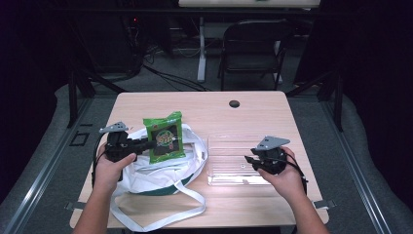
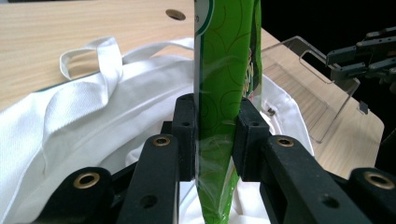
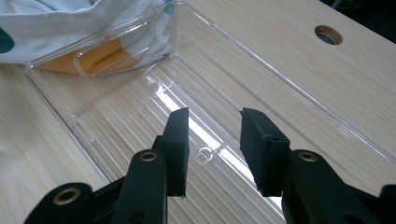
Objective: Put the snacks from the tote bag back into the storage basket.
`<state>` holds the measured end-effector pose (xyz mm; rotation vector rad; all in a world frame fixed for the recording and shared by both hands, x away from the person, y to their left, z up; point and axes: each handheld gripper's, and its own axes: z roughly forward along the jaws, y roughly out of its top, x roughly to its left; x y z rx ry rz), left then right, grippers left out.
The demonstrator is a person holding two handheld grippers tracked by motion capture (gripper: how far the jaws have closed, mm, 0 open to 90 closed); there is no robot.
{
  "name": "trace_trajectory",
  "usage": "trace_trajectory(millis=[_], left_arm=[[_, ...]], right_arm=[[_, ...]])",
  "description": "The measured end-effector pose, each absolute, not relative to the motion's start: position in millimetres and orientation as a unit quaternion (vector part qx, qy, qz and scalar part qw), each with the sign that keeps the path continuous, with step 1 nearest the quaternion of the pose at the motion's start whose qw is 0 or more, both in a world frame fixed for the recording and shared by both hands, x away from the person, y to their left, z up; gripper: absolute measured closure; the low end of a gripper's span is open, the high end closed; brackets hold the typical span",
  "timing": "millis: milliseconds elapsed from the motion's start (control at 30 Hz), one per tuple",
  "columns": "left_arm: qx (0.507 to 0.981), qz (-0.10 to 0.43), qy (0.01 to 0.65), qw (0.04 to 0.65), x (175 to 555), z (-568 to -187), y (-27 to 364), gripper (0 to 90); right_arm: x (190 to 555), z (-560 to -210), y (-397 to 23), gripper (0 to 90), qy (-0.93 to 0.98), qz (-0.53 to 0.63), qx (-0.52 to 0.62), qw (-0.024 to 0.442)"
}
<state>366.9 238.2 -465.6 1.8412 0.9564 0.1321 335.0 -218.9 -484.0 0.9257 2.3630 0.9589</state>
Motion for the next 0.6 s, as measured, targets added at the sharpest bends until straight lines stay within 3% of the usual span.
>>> trace_trajectory(millis=[600], left_arm=[[0.772,0.077,0.362,0.516,361,-457,221,73.7]], right_arm=[[345,-461,-209,65.1,0.887,0.323,0.28,0.173]])
